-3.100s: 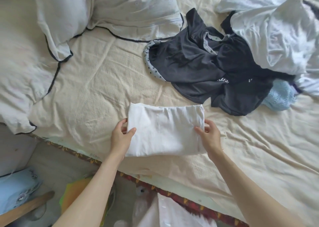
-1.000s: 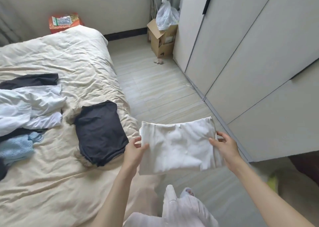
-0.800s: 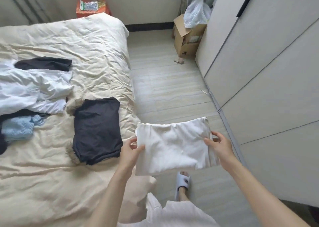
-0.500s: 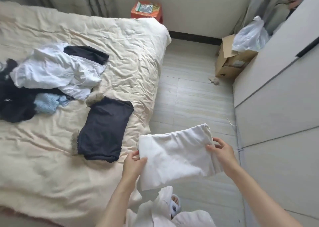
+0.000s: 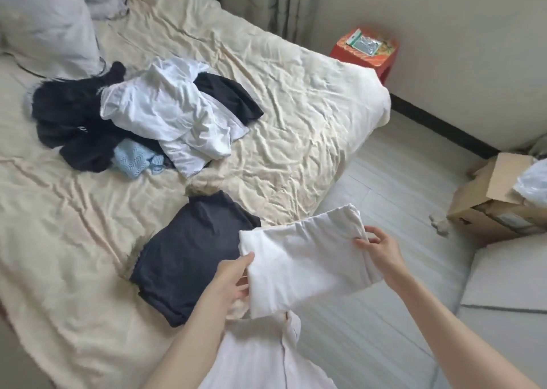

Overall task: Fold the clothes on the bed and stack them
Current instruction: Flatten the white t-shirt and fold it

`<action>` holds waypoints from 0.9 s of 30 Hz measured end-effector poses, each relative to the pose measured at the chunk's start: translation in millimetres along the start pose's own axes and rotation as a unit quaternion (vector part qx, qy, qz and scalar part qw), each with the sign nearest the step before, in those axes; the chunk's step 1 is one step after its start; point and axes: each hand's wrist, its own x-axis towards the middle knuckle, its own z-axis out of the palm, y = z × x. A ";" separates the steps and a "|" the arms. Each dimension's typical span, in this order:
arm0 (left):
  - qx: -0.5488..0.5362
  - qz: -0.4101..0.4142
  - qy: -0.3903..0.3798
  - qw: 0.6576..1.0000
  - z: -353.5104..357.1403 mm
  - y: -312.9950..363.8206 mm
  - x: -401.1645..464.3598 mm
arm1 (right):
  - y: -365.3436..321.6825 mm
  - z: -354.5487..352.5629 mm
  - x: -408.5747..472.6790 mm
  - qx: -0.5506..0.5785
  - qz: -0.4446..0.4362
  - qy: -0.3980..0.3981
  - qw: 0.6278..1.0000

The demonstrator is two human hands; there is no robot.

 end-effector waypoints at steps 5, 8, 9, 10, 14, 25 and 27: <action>-0.014 0.094 0.045 0.994 29.8 60.7 27.2 | -70.2 12.5 85.1 -0.044 -0.031 -0.025 0.998; 0.039 0.172 0.091 0.980 37.9 90.4 41.6 | -106.0 31.8 135.4 -0.087 -0.054 -0.064 0.993; 0.060 0.187 0.103 0.975 40.6 98.8 47.6 | -115.9 39.9 152.7 -0.106 -0.062 -0.078 0.989; 0.075 0.195 0.117 0.971 43.3 106.1 54.8 | -124.4 48.6 170.2 -0.129 -0.070 -0.091 0.985; 0.088 0.197 0.191 0.958 53.5 128.5 95.3 | -149.1 90.0 245.3 -0.196 -0.083 -0.160 0.964; 0.049 0.130 0.316 0.939 87.1 152.7 233.3 | -157.8 191.9 418.9 -0.286 -0.089 -0.271 0.915; 0.039 0.106 0.321 0.940 91.2 146.9 248.9 | -148.3 198.8 439.1 -0.308 -0.068 -0.271 0.909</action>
